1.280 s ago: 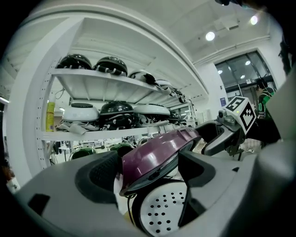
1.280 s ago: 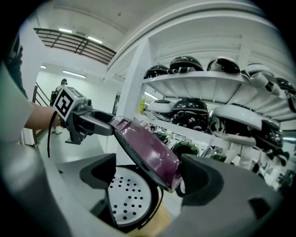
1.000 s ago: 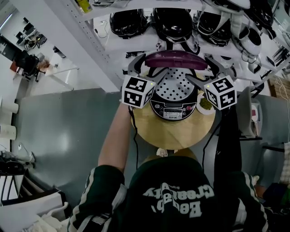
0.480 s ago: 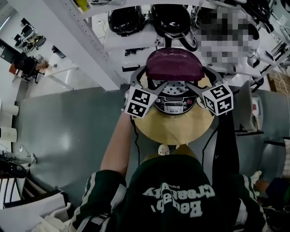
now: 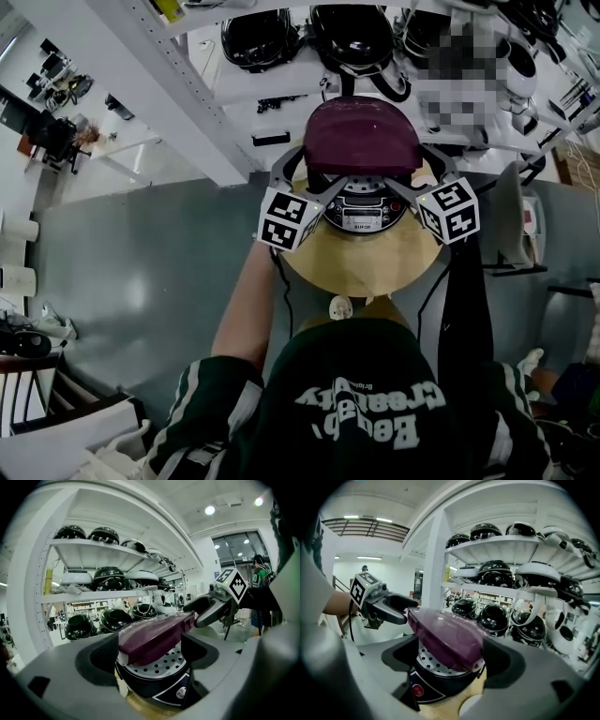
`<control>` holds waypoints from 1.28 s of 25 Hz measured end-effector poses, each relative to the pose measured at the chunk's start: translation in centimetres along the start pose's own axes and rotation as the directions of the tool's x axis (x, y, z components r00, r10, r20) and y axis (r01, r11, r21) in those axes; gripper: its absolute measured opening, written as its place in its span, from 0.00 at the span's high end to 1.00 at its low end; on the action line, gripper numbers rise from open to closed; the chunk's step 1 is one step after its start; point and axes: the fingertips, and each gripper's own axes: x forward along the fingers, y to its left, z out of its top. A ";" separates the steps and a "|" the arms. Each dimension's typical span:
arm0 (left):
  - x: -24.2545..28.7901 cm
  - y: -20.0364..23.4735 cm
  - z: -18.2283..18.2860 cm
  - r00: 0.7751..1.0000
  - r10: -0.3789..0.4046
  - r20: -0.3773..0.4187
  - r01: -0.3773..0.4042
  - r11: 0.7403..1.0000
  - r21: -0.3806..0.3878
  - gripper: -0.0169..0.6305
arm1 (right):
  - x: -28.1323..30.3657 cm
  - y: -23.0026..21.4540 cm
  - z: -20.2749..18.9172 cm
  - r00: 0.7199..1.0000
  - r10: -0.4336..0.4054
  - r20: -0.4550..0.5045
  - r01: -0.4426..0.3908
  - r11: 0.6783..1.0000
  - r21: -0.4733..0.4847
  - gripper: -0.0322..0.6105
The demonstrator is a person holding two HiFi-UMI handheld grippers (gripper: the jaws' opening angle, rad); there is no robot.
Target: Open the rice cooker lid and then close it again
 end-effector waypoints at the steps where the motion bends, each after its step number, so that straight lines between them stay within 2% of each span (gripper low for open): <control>1: 0.0 -0.1 -0.1 1.000 0.000 -0.001 0.000 1.000 -0.006 0.36 | 0.0 0.1 -0.2 1.000 0.003 -0.005 -0.003 1.000 0.002 0.27; 11: 0.1 -1.1 -2.1 1.000 -0.007 -0.003 0.007 0.996 -0.086 0.36 | 0.5 1.8 -1.9 0.998 0.059 -0.033 -0.058 0.998 0.025 0.26; 32: 0.8 -3.8 -6.2 0.993 -0.083 -0.079 0.072 0.989 -0.129 0.36 | 2.1 4.6 -5.4 0.987 0.136 -0.081 -0.129 0.987 0.091 0.26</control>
